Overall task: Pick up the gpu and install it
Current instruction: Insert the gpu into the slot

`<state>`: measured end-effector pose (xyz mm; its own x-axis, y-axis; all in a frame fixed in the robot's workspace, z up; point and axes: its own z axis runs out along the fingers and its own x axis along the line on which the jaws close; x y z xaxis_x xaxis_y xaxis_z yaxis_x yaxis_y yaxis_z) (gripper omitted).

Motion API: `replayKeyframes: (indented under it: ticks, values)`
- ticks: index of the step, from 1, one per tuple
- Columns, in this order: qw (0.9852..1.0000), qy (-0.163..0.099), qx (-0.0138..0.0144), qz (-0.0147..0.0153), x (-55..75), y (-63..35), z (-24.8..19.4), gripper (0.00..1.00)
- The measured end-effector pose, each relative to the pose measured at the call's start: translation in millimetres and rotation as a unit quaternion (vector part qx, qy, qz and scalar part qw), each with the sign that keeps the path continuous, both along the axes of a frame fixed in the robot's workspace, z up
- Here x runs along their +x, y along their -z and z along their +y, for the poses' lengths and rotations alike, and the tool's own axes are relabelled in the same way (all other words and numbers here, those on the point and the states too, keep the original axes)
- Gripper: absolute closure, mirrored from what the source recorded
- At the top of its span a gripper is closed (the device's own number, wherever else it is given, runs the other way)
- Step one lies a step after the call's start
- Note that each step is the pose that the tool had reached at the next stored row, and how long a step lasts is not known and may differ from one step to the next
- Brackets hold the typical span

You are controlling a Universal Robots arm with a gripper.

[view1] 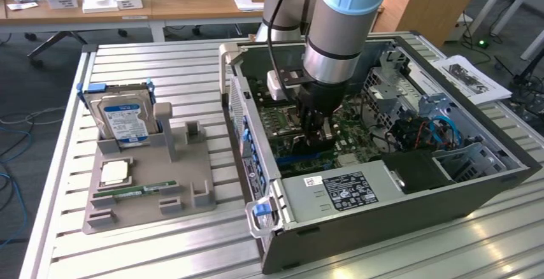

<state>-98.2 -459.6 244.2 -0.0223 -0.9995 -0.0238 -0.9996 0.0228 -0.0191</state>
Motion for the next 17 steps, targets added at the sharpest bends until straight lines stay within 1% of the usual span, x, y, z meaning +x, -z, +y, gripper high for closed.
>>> replayKeyframes:
  ticks: [17]
  values:
    - [1.0, 0.0, 0.0001, -0.0001, 0.0, -0.3, 0.0, 0.73]
